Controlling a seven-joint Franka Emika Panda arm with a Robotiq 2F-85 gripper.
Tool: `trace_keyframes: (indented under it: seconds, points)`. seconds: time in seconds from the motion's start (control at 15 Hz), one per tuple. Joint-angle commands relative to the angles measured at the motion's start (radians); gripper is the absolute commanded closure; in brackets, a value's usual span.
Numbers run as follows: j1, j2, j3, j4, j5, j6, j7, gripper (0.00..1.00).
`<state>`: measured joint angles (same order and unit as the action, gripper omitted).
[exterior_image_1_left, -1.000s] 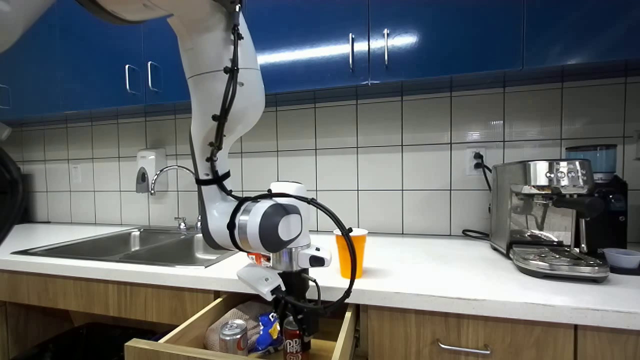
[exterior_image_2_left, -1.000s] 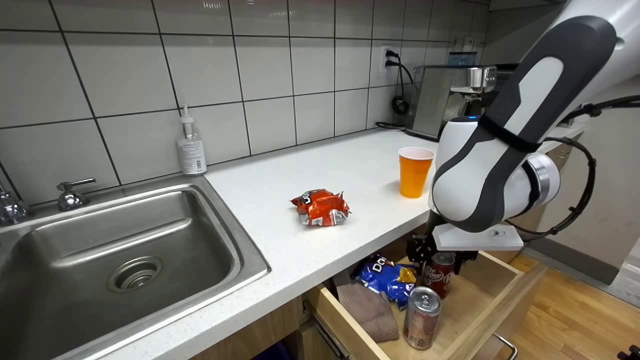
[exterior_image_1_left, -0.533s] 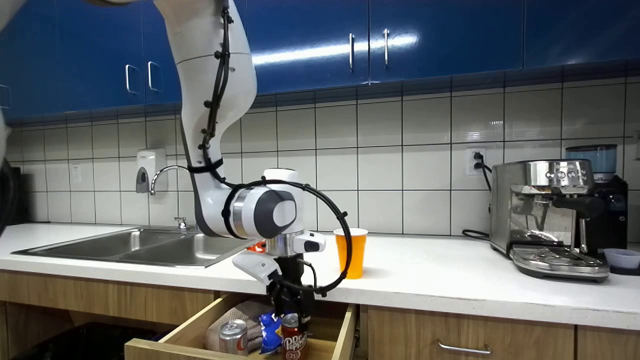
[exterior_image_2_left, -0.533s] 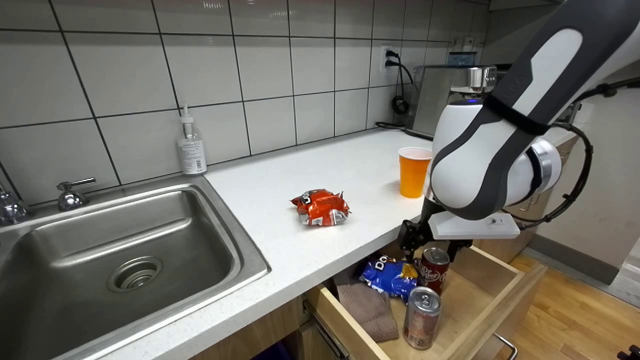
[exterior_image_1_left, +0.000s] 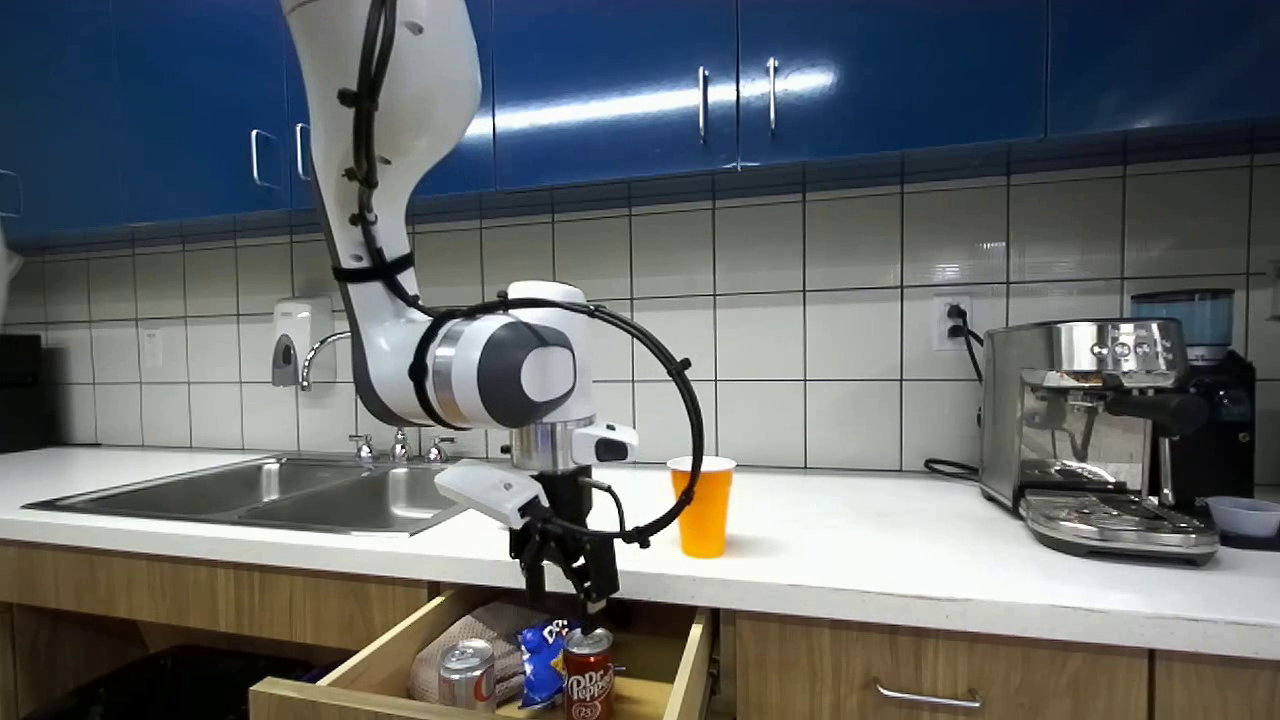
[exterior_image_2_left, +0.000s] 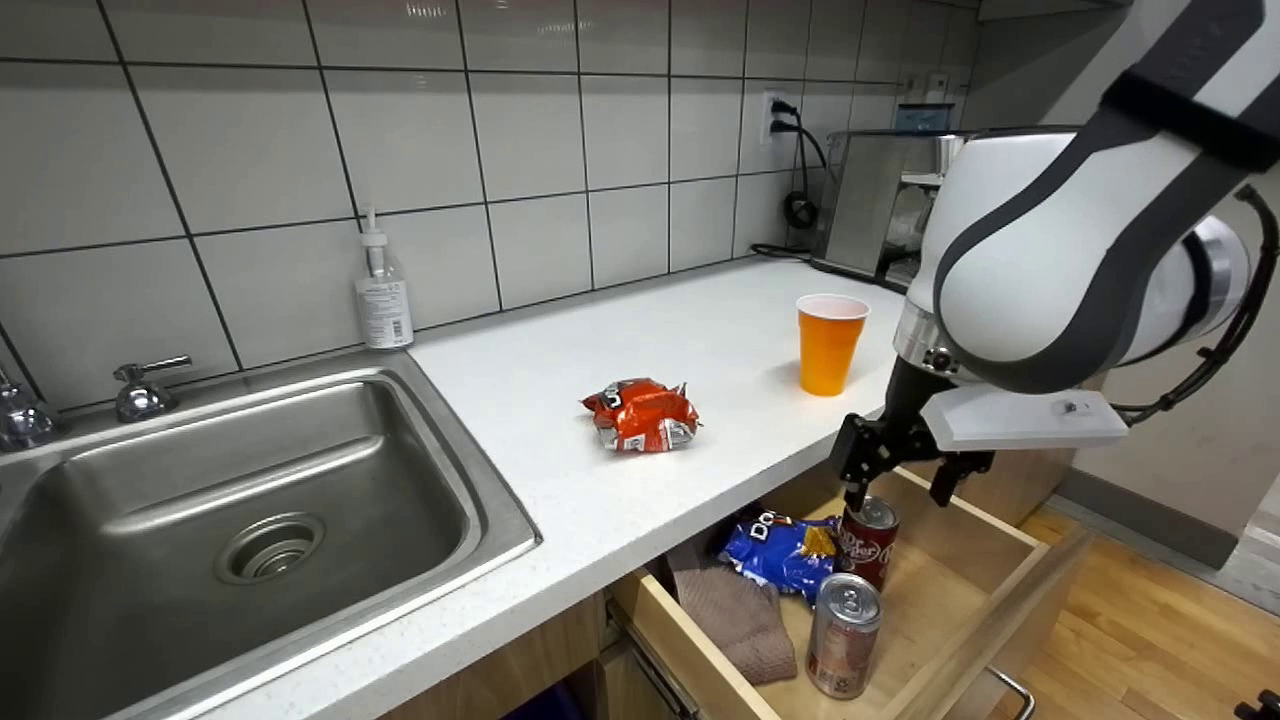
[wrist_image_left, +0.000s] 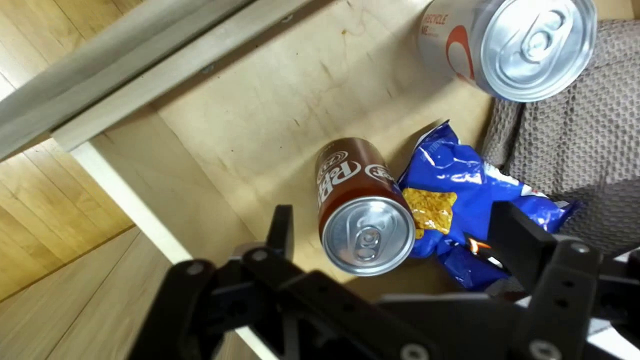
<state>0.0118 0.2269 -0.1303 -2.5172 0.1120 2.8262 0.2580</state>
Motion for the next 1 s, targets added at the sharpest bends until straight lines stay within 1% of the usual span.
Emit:
trace_keyframes:
  seconds: [0.0,0.07,0.4,0.53,0.73,0.8,0.87,0.93]
  points:
    - [-0.012,-0.133,-0.002,-0.079,-0.043,-0.044,-0.018,0.00]
    - [-0.011,-0.161,-0.007,-0.099,-0.065,-0.050,-0.013,0.00]
    - [-0.024,-0.288,0.017,-0.165,-0.114,-0.109,-0.053,0.00]
    - [-0.028,-0.329,0.026,-0.184,-0.120,-0.132,-0.079,0.00]
    - [-0.022,-0.381,0.038,-0.203,-0.095,-0.183,-0.137,0.00]
    - [-0.023,-0.388,0.041,-0.202,-0.102,-0.198,-0.139,0.00]
    - [-0.021,-0.390,0.043,-0.197,-0.084,-0.211,-0.149,0.00]
    - [-0.027,-0.339,0.047,-0.179,-0.095,-0.168,-0.113,0.00]
